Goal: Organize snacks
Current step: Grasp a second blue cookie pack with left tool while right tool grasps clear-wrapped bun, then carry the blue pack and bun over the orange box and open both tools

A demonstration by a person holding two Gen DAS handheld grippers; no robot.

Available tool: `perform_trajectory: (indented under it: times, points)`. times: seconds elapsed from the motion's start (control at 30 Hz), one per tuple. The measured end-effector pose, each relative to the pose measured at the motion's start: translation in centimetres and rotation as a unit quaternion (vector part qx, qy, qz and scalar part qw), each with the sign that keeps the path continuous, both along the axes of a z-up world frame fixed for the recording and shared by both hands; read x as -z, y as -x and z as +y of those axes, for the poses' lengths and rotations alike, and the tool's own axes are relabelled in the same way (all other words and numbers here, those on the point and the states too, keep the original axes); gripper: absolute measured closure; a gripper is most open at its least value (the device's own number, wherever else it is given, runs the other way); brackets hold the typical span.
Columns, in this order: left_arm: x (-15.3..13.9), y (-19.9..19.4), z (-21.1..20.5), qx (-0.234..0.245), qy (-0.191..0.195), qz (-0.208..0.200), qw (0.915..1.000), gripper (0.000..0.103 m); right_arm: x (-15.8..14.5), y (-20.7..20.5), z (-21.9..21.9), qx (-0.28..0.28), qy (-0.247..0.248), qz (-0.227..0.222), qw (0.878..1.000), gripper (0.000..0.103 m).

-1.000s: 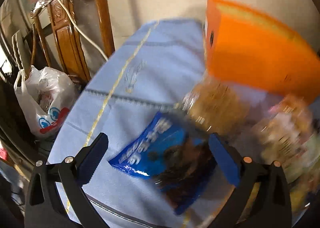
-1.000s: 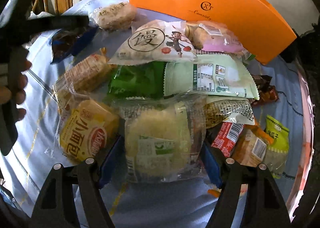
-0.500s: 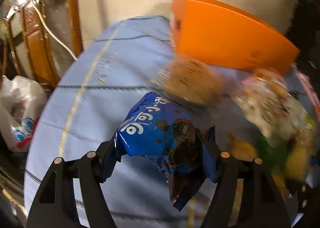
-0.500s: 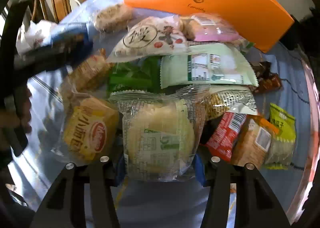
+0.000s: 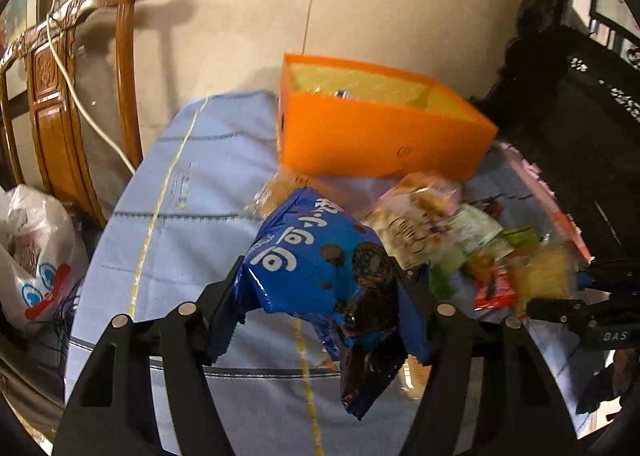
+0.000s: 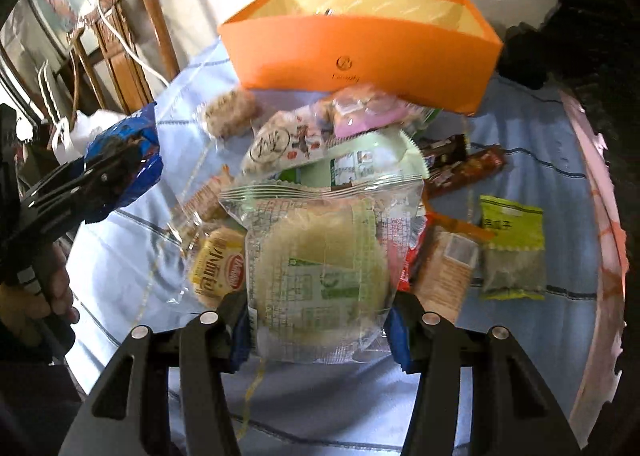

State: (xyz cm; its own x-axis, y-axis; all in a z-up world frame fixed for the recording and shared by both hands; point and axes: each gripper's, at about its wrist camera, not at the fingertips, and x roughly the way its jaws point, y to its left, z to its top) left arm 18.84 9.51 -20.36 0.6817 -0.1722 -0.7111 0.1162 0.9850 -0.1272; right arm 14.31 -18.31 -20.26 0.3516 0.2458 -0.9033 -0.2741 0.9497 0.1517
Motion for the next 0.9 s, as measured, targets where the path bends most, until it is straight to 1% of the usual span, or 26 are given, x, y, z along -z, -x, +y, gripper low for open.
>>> perform_trajectory:
  times: [0.13,0.23,0.3,0.43,0.5,0.63,0.73,0.8,0.9]
  points:
    - [-2.4,1.0,-0.7,0.012,0.006,-0.019,0.9997,0.038,-2.1,0.1,-1.1,0.017,-0.015,-0.020,1.000,0.049]
    - [-4.1,1.3,-1.3,0.017,0.010,-0.032,0.9993,0.038,-4.4,0.0,-2.1,0.035,-0.028,-0.036,0.998,0.049]
    - [-5.4,1.1,-1.8,0.023,0.012,-0.043,0.9988,0.038,-5.6,-0.4,-2.7,0.046,-0.035,-0.045,0.997,0.049]
    - [-7.8,-0.4,-2.7,0.030,0.017,-0.061,0.9975,0.038,-9.2,-2.2,-4.2,0.064,-0.038,-0.083,0.994,0.049]
    - [-9.1,-1.9,-3.4,0.031,0.019,-0.069,0.9970,0.038,-11.0,-3.4,-4.8,0.072,-0.043,-0.100,0.991,0.049]
    - [-11.6,-5.1,-4.4,0.029,0.026,-0.080,0.9960,0.038,-15.0,-7.3,-5.6,0.086,-0.058,-0.133,0.986,0.049]
    - [-13.6,-8.2,-5.4,0.030,0.023,-0.092,0.9950,0.038,-18.0,-10.0,-5.9,0.090,-0.065,-0.158,0.981,0.049]
    - [-15.0,-10.6,-5.8,0.027,0.029,-0.095,0.9947,0.038,-20.0,-11.8,-6.1,0.092,-0.073,-0.176,0.977,0.049]
    - [-17.1,-13.6,-6.5,0.026,0.025,-0.114,0.9928,0.038,-21.6,-14.0,-6.0,0.090,-0.068,-0.192,0.975,0.049]
